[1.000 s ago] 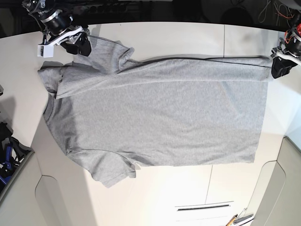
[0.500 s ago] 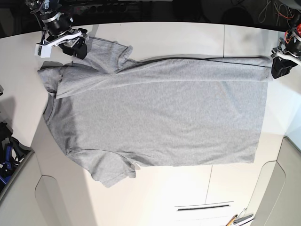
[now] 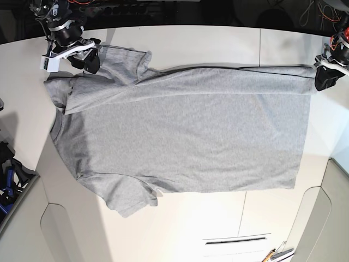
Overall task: Fold the T-shirt properly
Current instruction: 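Release the hem with the right gripper and regrasp the shirt edge nearby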
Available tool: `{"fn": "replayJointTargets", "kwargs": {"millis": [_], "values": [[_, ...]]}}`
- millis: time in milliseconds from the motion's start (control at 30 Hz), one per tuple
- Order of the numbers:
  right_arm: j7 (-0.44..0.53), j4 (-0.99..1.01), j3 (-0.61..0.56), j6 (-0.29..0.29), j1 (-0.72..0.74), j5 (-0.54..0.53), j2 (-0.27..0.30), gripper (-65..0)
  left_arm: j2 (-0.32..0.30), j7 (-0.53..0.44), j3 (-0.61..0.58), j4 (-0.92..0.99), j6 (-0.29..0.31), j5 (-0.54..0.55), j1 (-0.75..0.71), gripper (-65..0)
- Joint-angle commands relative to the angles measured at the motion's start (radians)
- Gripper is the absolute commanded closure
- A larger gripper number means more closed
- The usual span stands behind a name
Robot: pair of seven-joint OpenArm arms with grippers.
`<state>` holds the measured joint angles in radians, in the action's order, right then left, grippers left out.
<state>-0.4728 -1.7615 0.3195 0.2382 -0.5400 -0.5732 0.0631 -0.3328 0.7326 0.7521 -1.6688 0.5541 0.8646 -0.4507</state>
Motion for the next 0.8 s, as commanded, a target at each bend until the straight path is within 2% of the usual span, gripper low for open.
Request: {"fn": "replayJointTargets", "kwargs": {"millis": [0,200,367,567,667,767], "values": [[0.013,-0.023,0.004,0.004,-0.003,-0.006,0.003,-29.5,-0.019,-0.017,0.007,-0.015,0.011,0.018,0.002,-25.8],[0.008,-0.061,0.004,0.003,-0.003,0.084,0.003,-29.5,-0.019,-0.016,0.007,-0.015,0.011,0.018,0.002,-25.8],[0.004,-0.085,0.004,0.003,-0.004,0.095,0.003,-29.5,-0.019,-0.01,0.007,-0.015,0.011,0.018,0.002,-25.8],[-0.005,-0.045,0.004,-0.057,-0.003,0.105,0.003,-29.5,-0.019,-0.01,0.007,-0.015,0.011,0.026,0.002,-25.8],[-0.006,-0.002,0.004,-0.049,-0.004,0.071,0.003,-29.5,-0.019,-0.01,0.007,-0.015,0.011,0.034,0.002,-25.8],[-0.006,0.029,0.004,0.008,-0.004,0.031,0.003,-28.7,-0.019,-0.01,0.007,-0.015,0.011,0.036,0.002,-25.8]]}}
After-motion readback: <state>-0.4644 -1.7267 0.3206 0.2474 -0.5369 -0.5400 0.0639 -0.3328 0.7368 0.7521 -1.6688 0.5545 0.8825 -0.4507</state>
